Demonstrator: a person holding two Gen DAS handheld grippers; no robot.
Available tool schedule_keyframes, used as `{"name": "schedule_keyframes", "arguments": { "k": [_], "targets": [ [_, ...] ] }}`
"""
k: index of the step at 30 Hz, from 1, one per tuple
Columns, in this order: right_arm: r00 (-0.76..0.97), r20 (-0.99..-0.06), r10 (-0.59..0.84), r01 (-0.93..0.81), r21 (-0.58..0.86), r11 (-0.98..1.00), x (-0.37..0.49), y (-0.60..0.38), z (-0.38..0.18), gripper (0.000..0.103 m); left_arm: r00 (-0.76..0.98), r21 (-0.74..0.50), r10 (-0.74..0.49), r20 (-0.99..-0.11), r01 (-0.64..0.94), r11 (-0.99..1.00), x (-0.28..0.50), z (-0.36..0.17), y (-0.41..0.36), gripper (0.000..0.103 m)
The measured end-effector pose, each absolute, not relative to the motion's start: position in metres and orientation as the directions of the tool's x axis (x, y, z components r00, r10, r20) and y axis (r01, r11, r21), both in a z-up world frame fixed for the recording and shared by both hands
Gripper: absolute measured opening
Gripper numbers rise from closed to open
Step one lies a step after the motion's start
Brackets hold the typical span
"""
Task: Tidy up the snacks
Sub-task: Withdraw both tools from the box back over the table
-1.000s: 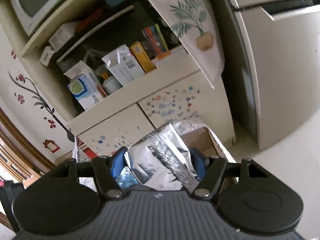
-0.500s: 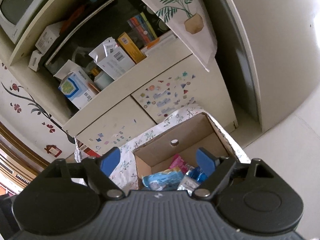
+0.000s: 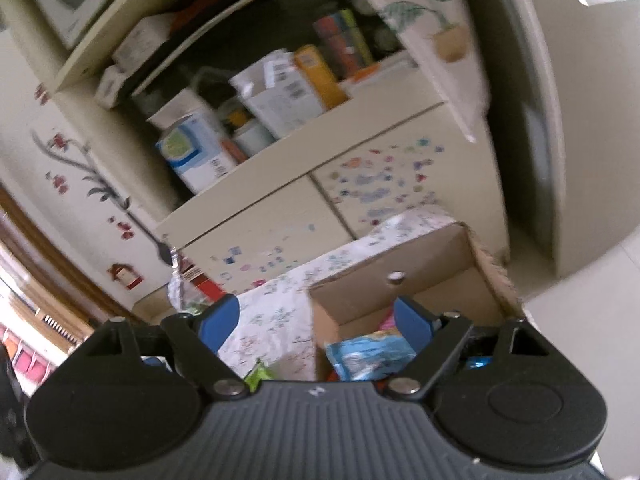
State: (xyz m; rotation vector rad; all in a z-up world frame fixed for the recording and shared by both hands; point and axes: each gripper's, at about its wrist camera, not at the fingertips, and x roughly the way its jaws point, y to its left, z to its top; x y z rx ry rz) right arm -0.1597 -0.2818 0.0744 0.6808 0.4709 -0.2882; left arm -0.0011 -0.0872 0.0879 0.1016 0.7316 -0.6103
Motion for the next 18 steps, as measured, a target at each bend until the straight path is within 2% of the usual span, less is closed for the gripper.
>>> {"name": "schedule_keyframes", "arguments": {
  "k": [8,18],
  "targets": [
    [0.867,-0.497,-0.042,0.313,0.477,0.822,-0.134,-0.247,0.073,0.088,0.646,-0.118,-0.361,-0.673,0.388,0.914,0.047,0.082,-0.033,0.1],
    [0.861,-0.508,-0.004,0.229,0.38,0.896,-0.107,-0.207,0.067,0.088,0.664,-0.121,-0.273,-0.697,0.267,0.956,0.076,0.067,0.002,0.102]
  ]
}}
